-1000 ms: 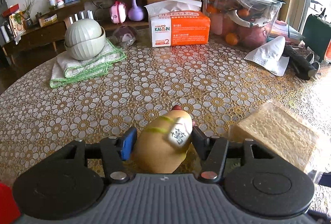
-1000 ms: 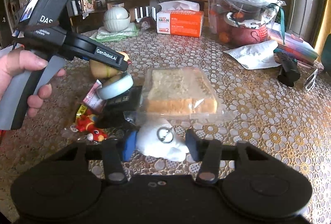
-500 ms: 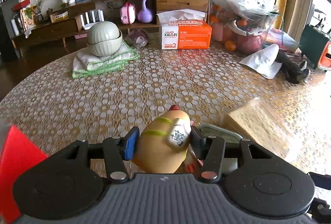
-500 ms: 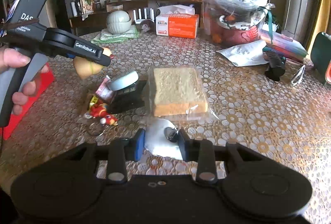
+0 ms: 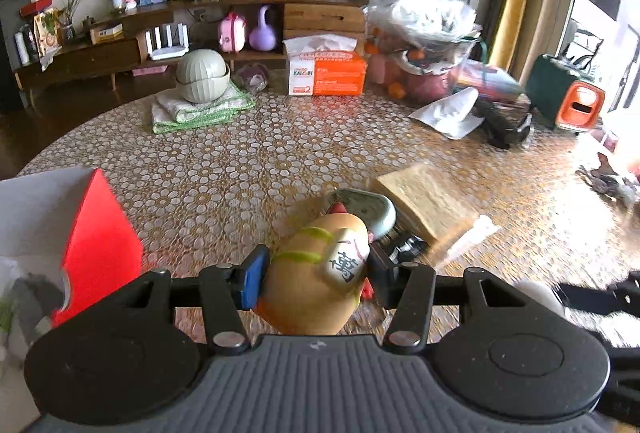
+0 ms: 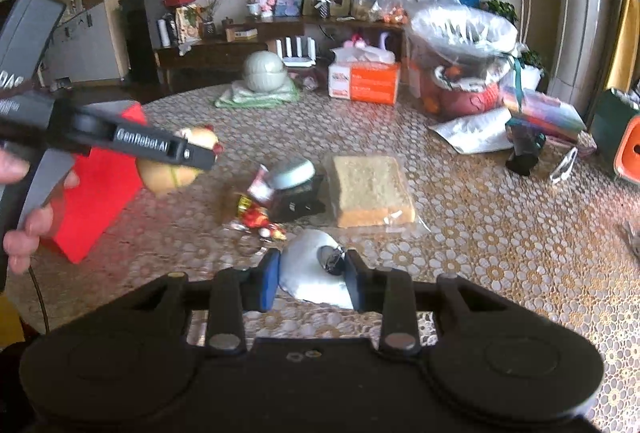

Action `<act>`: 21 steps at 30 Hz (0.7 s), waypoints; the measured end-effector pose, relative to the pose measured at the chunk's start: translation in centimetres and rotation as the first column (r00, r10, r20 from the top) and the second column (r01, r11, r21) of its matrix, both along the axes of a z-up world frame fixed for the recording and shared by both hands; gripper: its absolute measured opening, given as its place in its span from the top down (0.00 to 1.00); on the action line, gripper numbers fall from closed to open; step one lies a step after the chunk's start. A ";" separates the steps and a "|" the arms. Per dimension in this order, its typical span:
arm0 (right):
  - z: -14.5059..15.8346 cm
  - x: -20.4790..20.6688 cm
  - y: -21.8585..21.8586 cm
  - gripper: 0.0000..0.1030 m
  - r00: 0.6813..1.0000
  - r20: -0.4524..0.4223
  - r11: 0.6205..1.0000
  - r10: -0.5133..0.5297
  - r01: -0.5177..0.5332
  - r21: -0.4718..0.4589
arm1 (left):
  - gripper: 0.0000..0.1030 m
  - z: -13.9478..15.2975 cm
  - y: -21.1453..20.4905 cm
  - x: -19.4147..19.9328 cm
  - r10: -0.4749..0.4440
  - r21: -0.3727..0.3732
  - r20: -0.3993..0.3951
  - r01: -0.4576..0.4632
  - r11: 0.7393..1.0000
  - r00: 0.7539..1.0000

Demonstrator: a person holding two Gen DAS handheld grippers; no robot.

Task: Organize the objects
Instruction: 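Carry egg toy in left tool into red box while right tool carries white object there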

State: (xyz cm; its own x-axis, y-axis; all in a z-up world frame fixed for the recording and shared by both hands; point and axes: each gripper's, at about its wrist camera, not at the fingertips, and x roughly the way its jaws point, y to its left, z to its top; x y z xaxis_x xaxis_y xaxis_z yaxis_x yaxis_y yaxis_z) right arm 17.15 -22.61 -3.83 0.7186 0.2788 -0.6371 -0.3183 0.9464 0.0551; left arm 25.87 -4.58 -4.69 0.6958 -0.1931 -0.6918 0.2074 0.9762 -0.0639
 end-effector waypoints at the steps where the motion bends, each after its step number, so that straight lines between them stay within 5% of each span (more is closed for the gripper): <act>1: 0.4 -0.3 0.2 0.68 1.000 0.006 1.000 0.005 -0.005 0.002 | 0.50 0.3 0.2 -0.8 -0.005 -0.007 0.004 0.005 1.000 1.000; 21: 6.5 -3.4 11.1 0.68 0.970 0.086 0.974 0.226 -0.224 -0.023 | 0.50 5.1 10.1 -10.6 0.050 -0.031 0.106 -0.047 0.998 0.993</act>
State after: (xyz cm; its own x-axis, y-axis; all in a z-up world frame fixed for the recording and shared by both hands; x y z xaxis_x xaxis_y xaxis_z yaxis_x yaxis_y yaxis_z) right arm 13.78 -11.48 2.64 0.6917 0.4315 -0.5791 -0.5261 0.8504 0.0052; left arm 15.29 5.54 0.40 0.7742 -0.1761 -0.6079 0.1668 0.9833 -0.0723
